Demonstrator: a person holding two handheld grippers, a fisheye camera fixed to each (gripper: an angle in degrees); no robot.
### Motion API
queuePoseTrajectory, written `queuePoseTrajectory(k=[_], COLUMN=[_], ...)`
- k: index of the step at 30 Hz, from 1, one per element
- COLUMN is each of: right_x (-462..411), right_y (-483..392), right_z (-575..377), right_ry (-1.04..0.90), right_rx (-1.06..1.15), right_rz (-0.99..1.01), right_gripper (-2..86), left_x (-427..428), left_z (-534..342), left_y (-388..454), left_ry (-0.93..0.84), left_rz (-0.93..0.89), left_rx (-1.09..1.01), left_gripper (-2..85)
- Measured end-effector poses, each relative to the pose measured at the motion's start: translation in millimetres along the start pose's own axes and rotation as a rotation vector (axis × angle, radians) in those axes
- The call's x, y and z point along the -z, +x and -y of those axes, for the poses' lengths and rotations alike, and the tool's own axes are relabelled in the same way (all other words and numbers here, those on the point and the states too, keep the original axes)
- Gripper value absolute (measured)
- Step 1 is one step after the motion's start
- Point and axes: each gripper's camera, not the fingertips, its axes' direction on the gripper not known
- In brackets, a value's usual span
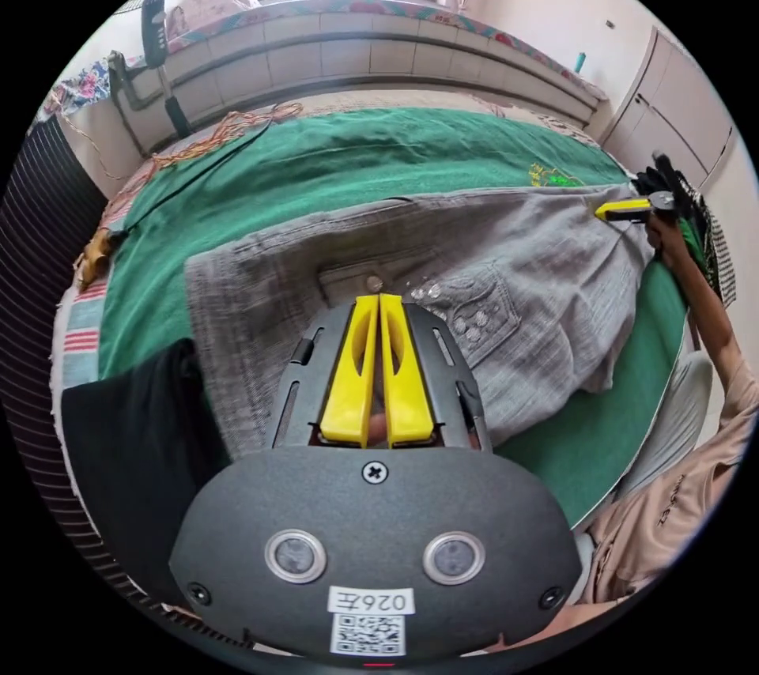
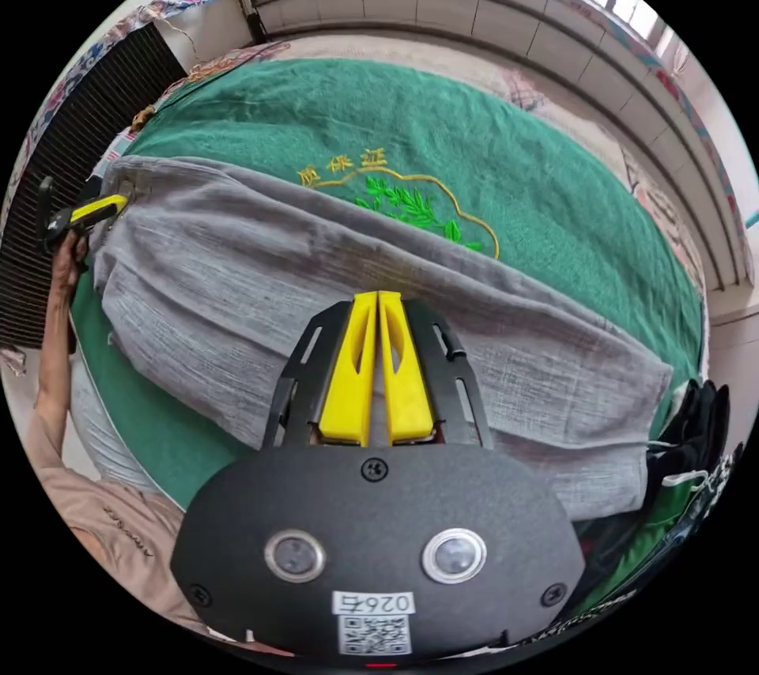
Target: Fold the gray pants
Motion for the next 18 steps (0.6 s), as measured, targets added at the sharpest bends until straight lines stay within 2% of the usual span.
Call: queuePoseTrajectory(k=[2,3,7,11,14,17,18], right_x=[22.4,37.3,64.1,47.5,20.0,-13.9,-31.7], right_y=[-40.7,-73.3,-211.7,-315.0,-372.0,-403.7,-410.2], right_z=[-59.9,-100.8,-240.5,-347.4,-419.6,-467.8,-478.9], right_ry=[0.083,0.135,0.206,0.185,0.181,0.167,0.141], right_rx=[0.067,0.121,0.356,0.502,0.569,0.564,0.552], right_rz=[-0.016,0.011,0.187,0.255,0.195,0.096,0.053], right_gripper=[-0.9,-0.8,-0.1,1.8,3.6,7.1,6.6], left_x=[16.1,28.3,52.5,41.9,26.4,5.7,-1.5], left_z=[-18.4,-32.7,-68.0,-94.6,-108.8,-108.9,-105.7], left_y=[-14.4,-26.4,-65.9,-104.6,-125.1,-136.8,-138.9], left_ry=[0.003,0.058,0.193,0.06,-0.027,-0.061,-0.081], left_rz=[-0.004,-0.028,-0.199,-0.229,-0.274,-0.304,-0.24], left_rx=[0.02,0.067,0.214,0.326,0.368,0.377,0.38], left_gripper=[-0.5,-0.3,3.3,16.4,22.8,23.1,21.0])
